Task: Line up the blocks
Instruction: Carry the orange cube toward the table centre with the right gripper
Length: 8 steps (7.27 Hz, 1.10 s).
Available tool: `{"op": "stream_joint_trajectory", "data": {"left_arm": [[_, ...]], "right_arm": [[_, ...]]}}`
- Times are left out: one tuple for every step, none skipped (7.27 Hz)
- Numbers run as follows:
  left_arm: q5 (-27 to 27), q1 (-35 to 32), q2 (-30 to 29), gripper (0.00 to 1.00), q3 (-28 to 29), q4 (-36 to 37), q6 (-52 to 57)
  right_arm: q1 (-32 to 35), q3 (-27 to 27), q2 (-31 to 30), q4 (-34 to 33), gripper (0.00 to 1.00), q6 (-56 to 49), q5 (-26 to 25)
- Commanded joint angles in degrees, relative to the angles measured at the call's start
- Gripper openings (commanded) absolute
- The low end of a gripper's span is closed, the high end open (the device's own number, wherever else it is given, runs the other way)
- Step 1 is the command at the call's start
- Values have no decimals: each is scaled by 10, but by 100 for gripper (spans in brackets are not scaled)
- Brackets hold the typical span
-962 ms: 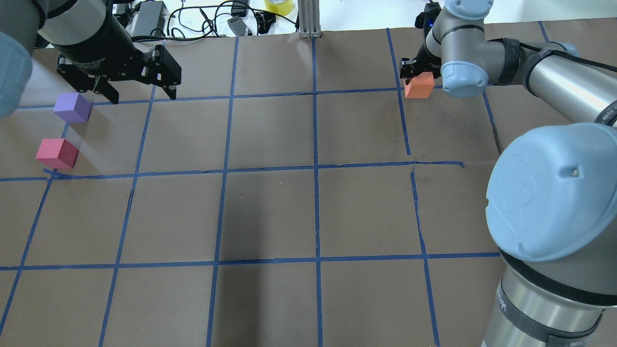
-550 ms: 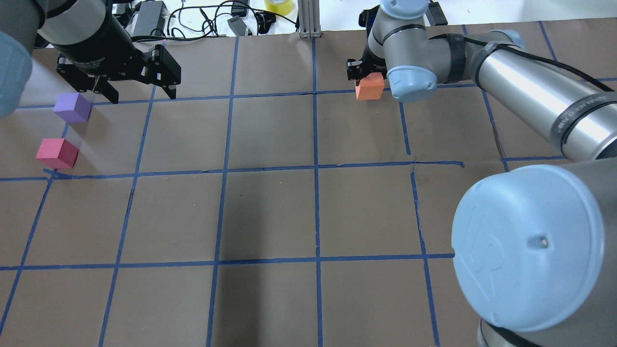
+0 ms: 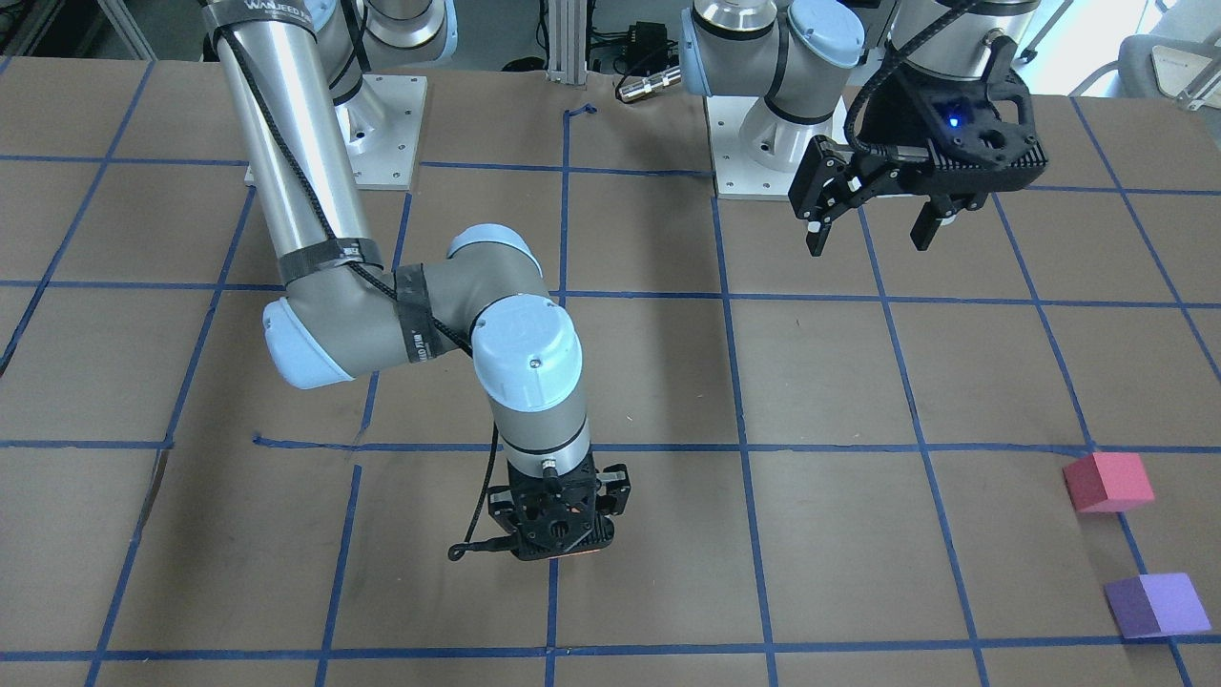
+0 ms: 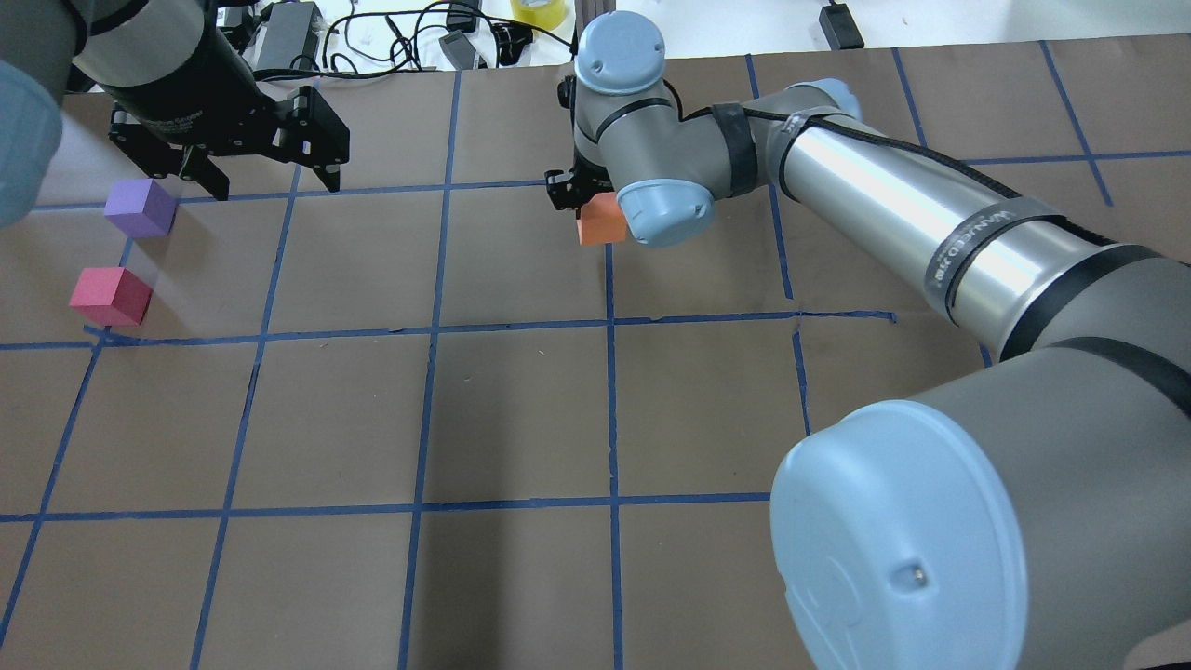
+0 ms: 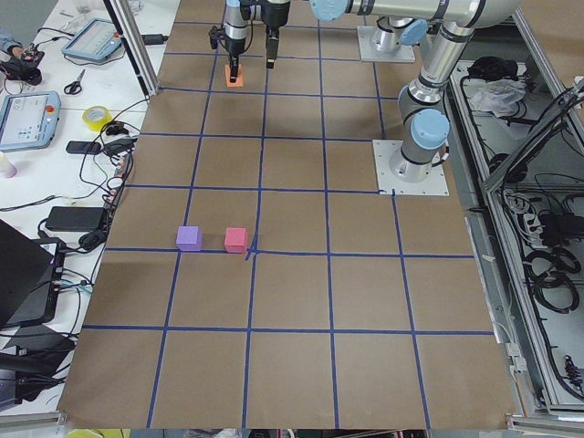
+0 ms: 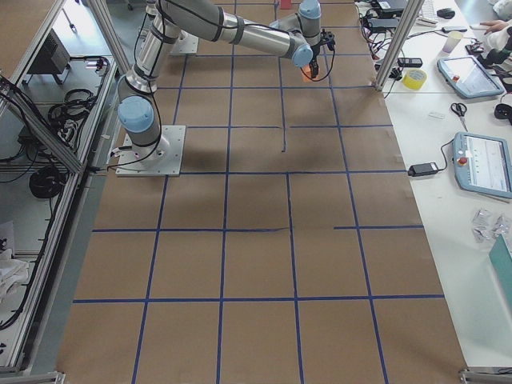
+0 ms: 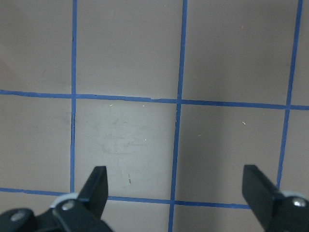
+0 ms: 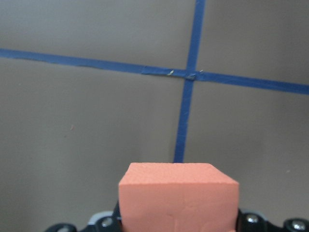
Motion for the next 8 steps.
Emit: {"op": "stream_joint_trajectory", "data": {"left_arm": [[0, 0, -1, 100, 0, 0, 0], [0, 0, -1, 100, 0, 0, 0], [0, 0, -1, 100, 0, 0, 0], [0, 0, -1, 100, 0, 0, 0], [0, 0, -1, 100, 0, 0, 0], [-1, 0, -2, 100, 1, 1, 0], [0, 0, -2, 100, 1, 0, -1], [-1, 0, -5, 100, 1, 1, 0]], "right_arm": [[20, -7, 22, 1, 0, 37, 4], [20, -7, 26, 1, 3, 54, -2], [20, -7, 28, 1, 9, 99, -2], [20, -6, 28, 1, 11, 108, -2], [20, -6, 29, 1, 19, 110, -2], [20, -5, 28, 1, 40, 110, -2], [20, 1, 30, 2, 50, 109, -1], [20, 1, 30, 2, 92, 105, 1]]}}
